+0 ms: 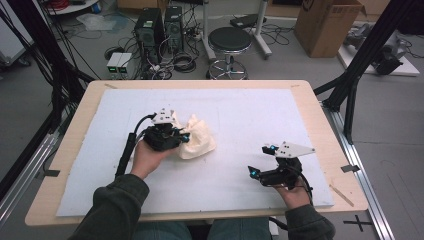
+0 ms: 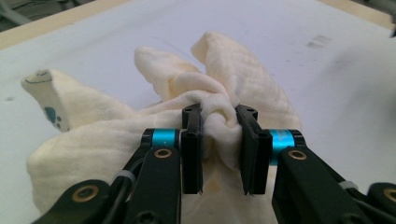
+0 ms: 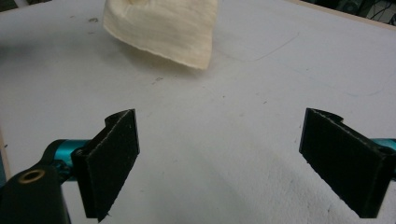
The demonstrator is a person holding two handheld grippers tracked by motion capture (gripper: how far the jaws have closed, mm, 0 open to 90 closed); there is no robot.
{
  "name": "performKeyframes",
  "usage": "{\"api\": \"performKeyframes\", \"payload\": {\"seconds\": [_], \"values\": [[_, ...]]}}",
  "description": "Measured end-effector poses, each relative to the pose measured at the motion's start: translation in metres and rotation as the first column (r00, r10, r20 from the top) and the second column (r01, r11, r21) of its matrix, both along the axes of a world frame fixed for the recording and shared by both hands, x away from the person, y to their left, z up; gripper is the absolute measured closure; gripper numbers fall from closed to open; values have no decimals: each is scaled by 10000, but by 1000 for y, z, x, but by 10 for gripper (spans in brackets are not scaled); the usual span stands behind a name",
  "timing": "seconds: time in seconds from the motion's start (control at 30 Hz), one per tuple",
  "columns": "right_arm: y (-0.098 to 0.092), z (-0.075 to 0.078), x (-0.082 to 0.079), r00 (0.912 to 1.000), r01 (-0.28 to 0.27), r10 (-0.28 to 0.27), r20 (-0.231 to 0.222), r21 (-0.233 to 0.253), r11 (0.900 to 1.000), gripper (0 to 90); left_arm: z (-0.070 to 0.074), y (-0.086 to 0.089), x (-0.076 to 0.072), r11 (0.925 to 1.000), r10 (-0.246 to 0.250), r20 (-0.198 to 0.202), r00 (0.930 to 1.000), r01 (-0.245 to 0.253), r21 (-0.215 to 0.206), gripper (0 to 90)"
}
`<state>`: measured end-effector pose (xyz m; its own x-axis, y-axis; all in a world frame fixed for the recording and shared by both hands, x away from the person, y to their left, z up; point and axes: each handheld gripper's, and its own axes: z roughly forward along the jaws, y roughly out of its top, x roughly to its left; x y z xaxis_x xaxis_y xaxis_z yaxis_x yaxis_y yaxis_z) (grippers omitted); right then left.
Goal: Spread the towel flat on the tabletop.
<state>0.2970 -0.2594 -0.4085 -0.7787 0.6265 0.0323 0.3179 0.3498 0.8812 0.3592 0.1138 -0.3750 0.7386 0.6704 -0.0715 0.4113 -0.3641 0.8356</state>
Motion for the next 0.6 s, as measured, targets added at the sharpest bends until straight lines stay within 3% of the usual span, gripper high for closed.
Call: {"api": "performKeyframes", "payload": {"seconds": [0.17, 0.3, 0.37, 0.43, 0.6], "values": [[-1, 0, 0, 10000, 26, -26, 2, -9, 10000, 113, -6, -19, -5, 9980, -627, -133, 9979, 626, -112, 729], [-1, -1, 1, 10000, -21, 21, 3, -33, 10000, 113, -14, -32, -6, 9940, -1005, -281, 9945, 992, -454, 727], [-1, -2, 2, 10000, -22, 22, -7, -64, 10000, 113, -19, -38, -3, 9940, -1061, -288, 9939, 1052, -290, 725], [-1, -2, 3, 10000, -32, 32, -13, -86, 10000, 114, -26, -41, 1, 9960, -882, -271, 9957, 884, 86, 720], [-2, -5, 5, 9999, -48, 46, -90, -146, 9999, 113, -45, -41, 14, 9988, -390, -613, 9974, 408, 274, 702]]}}
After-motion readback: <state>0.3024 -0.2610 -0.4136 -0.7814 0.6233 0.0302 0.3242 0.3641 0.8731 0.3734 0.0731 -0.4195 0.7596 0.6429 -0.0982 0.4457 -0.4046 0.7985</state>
